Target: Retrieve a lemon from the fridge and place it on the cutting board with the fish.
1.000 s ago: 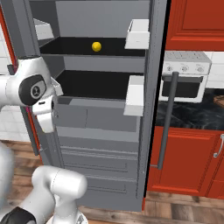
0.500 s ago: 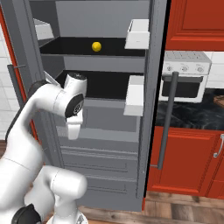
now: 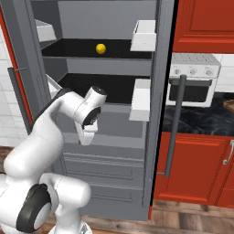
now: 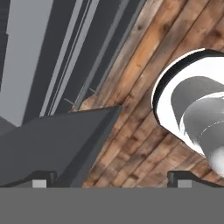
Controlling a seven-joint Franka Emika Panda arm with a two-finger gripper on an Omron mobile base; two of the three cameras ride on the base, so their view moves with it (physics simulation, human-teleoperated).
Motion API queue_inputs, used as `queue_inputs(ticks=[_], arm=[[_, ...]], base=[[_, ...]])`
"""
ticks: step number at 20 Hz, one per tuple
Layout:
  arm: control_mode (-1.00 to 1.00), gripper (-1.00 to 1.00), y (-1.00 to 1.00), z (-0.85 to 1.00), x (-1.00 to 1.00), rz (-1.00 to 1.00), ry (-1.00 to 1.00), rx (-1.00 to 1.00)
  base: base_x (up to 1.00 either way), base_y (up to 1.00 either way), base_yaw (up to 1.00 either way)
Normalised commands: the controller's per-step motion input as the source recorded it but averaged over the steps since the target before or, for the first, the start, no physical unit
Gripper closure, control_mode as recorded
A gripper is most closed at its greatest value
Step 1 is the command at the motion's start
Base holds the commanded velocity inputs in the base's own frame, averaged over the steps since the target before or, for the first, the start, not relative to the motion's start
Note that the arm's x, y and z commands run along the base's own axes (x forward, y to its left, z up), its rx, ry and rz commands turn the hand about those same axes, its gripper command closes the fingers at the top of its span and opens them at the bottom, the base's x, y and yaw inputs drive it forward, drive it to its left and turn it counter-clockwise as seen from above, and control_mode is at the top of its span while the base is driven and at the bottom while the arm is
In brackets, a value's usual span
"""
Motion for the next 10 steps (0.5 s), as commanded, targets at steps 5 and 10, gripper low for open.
queue_inputs(ticks=[5, 10], arm=[[-1.0, -1.0, 0.25, -0.49, 0.72, 0.02, 0.0, 0.02], [-1.0, -1.0, 0.29, -0.42, 0.59, 0.0, 0.0, 0.0]], base=[[0.0, 0.0, 0.0], [0.0, 0.0, 0.0]])
